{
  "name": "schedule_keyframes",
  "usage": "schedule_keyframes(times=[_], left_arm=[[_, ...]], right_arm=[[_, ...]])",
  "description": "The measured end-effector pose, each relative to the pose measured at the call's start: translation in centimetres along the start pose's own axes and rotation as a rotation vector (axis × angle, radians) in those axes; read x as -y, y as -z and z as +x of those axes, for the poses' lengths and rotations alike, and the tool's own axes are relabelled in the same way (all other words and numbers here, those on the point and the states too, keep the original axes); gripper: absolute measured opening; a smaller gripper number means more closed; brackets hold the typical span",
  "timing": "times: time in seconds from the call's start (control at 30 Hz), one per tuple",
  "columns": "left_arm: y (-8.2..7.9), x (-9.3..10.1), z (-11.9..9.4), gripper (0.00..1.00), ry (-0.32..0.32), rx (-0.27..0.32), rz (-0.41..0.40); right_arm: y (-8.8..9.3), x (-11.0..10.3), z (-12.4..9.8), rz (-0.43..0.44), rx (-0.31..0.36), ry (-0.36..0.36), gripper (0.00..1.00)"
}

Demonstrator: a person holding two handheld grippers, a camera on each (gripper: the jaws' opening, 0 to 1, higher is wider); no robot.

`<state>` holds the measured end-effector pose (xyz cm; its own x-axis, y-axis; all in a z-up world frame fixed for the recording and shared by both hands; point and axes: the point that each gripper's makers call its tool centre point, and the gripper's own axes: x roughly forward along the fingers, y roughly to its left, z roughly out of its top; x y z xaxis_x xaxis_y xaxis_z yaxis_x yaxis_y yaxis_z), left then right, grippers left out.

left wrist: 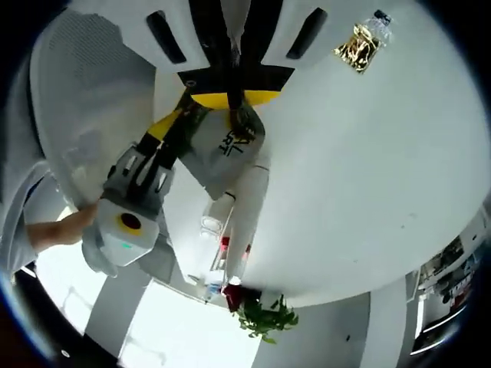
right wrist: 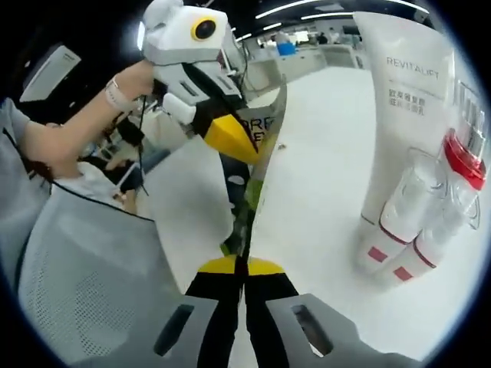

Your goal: Arrange the skincare products in the storage area until every visible bottle or jar stands upright without overlapping.

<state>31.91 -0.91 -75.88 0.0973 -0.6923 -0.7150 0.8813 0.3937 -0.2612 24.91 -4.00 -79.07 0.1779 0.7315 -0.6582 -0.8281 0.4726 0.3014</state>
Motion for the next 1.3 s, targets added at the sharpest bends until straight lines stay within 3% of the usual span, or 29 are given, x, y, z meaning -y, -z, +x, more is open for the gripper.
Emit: schedule_keyframes(times=[0.47,0.83,1.3], left_arm=[[0.8,-0.7,1.7,0.02,-0.039,-0.059,0.047],[1.6,-1.7,3.1,0.02,-0.084,-0.164,0.195],[2.5,-2.4,5.0,0.02,-0.07,-0.228,0.268]], right_arm=[[0.4,0.8,0.8,-0.024,-0.02,0.025,0.02],[0.5,1.3,1.4,-0.075,-0.041,0.05,0.05],[1.8,1.9,-0.2,-0.092,-0.071,0.078,0.12]])
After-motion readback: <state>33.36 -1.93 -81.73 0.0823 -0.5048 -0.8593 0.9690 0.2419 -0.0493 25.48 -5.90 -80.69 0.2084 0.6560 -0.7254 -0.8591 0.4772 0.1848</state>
